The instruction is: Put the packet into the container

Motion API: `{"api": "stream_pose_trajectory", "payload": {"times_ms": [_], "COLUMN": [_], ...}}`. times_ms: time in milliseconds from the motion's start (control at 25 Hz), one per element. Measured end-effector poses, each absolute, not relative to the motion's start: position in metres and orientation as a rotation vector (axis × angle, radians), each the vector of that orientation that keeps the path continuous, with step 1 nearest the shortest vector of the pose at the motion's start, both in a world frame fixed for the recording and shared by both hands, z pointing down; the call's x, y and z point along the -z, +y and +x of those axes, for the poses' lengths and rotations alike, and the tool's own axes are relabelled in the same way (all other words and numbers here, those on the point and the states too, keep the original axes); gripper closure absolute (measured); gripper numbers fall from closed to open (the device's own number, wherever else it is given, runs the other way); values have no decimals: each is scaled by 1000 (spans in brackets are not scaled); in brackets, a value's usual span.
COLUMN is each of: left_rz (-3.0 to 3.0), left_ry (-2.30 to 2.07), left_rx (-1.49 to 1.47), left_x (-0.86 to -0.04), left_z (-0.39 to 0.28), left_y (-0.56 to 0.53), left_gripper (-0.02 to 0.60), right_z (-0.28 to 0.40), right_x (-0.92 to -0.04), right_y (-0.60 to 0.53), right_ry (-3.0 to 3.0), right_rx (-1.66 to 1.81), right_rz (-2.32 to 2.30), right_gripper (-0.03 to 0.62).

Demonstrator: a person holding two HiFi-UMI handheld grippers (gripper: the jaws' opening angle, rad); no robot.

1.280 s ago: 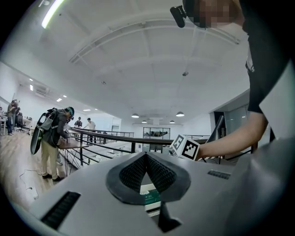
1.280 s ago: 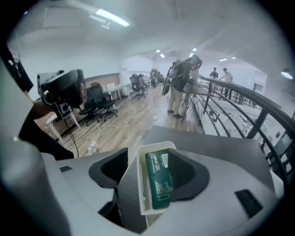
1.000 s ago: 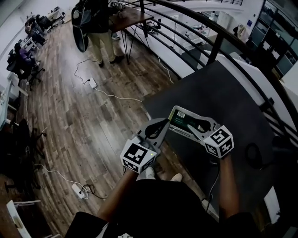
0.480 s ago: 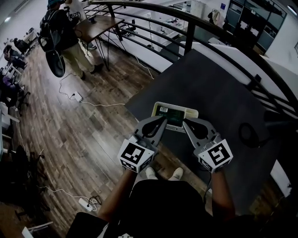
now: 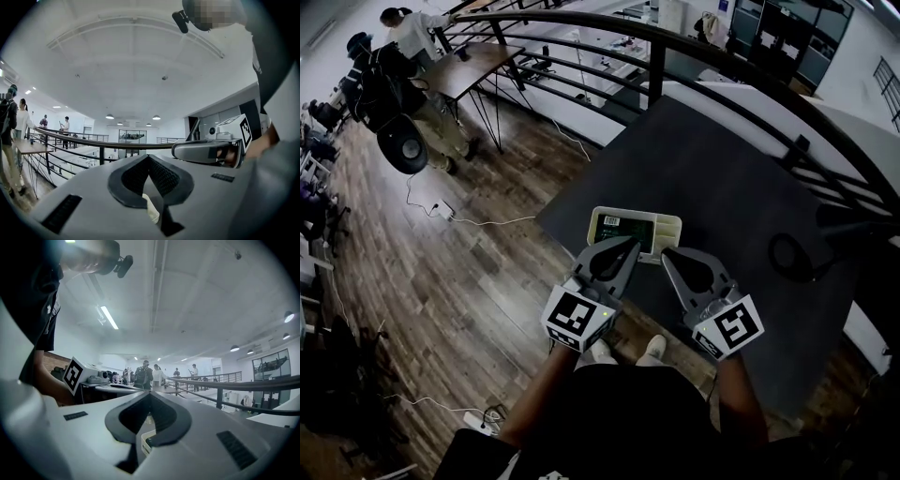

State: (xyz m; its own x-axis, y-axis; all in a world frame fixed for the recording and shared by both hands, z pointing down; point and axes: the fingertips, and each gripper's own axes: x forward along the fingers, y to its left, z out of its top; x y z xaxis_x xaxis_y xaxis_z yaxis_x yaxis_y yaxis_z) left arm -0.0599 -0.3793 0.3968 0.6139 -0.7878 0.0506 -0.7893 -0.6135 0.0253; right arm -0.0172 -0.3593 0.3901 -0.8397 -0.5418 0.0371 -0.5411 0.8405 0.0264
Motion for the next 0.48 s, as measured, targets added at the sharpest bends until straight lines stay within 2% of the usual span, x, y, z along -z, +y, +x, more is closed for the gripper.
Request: {"api": "stream_pose_trajectory", "payload": {"times_ms": [480], "left_rz": [2789], "left_ry": [-1346], "left_rx": [-66], "left_x": [-398], "left_z": [-57], "left_y": [-380], "left_gripper": [575], "right_z": [-24], "right_x": [-394], "right_y": [-359], "right_ry": [-2972], "right_rx": [12], "right_rz": [878], "right_gripper": [589]}}
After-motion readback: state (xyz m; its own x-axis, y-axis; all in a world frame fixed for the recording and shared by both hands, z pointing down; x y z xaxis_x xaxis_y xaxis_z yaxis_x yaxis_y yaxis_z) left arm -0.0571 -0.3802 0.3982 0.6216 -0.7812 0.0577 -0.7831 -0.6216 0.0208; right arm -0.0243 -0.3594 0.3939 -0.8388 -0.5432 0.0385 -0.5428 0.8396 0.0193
